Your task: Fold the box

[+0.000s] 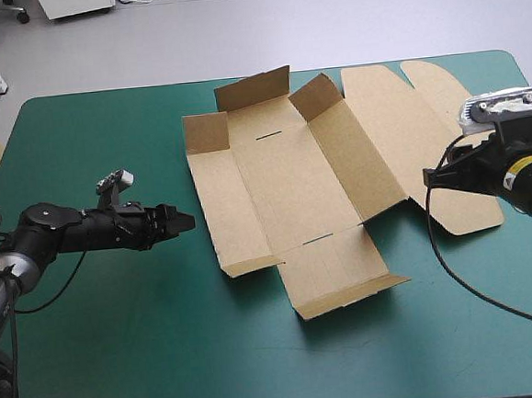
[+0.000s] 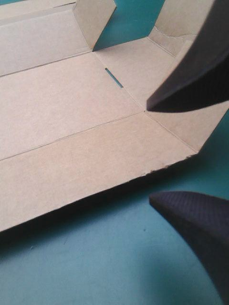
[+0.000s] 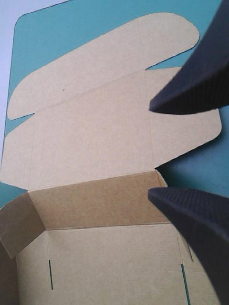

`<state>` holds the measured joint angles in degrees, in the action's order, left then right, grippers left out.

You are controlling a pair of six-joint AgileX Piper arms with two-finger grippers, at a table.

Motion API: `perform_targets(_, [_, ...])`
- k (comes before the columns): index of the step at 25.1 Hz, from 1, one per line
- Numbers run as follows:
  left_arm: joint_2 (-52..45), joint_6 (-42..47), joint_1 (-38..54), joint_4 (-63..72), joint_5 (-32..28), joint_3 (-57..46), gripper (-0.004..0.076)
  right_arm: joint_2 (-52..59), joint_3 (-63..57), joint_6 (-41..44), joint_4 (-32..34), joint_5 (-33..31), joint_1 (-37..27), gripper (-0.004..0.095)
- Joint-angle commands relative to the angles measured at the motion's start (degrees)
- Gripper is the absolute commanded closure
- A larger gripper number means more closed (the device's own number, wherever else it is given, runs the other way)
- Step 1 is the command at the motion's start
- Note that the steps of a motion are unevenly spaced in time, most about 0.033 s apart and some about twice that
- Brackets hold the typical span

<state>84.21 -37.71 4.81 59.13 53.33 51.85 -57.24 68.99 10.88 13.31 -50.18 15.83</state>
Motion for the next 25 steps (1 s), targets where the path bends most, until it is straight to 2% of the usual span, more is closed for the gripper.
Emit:
perform_targets(1, [0.39,-3.44,0.00,5.30,-1.32,-0.80,0.0353,-1.74,4.06,-1.50,0.39,1.45,-0.27,0.0451])
perform_targets(2, [0.99,-5.23,0.10,6.91,-2.51,-3.13,0.0353,-2.25,4.33,-1.50,0.27,0.89,-0.27,0.0451])
perform_targets(6, [3.75,-19.92,0.09,27.40,-3.36,-11.15,0.0353,-2.69,4.33,-1.40,0.14,1.26,-0.27,0.0451])
perform_targets(19, [10.51,-28.31,-8.61,39.02,-10.12,-10.66,0.0353,-2.69,4.33,-1.26,0.14,1.03,-0.27,0.0459])
perform_targets(25, [10.60,-27.83,-11.30,38.89,-10.60,-8.05,0.0355,-2.69,4.33,-1.26,0.51,0.86,-0.27,0.0459])
